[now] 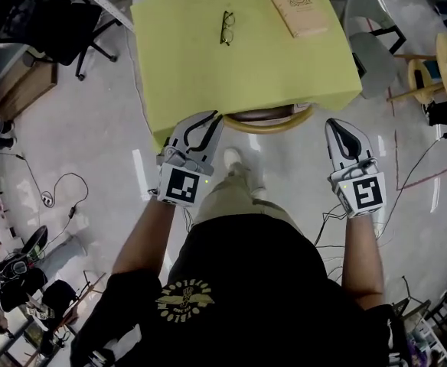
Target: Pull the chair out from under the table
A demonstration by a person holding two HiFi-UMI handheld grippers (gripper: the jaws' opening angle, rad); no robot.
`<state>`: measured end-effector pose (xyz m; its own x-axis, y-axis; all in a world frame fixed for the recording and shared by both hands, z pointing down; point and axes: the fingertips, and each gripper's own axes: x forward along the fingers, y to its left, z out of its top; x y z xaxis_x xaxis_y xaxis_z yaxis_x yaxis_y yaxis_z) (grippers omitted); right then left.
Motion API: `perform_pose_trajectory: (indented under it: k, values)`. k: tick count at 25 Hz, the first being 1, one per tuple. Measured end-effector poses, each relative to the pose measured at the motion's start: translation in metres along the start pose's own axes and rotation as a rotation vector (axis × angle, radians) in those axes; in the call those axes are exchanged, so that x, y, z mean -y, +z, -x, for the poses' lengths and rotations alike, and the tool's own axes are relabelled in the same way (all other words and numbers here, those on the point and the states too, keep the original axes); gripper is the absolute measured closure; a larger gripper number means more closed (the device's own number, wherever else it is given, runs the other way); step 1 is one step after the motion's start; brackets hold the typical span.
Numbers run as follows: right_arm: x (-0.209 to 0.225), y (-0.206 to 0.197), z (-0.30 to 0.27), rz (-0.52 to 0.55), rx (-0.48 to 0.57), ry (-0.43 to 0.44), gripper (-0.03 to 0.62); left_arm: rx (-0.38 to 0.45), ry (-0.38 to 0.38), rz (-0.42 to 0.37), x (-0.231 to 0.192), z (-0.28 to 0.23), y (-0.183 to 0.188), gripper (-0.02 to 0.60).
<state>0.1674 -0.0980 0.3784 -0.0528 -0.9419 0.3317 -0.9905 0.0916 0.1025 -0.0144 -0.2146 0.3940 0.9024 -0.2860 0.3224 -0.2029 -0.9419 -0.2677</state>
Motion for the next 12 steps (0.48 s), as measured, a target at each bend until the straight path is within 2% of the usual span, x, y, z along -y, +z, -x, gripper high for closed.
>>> perform_pose_trajectory:
  k: [6,12]
  values:
    - [-0.008,-0.018,-0.026,0.008,-0.078,0.017,0.582,-0.039,-0.095,0.030,-0.003,-0.016,-0.030,0.529]
    - [-0.008,-0.025,-0.035,-0.006,-0.131,-0.014,0.580,-0.070,-0.175,0.055,-0.008,-0.027,-0.048,0.485]
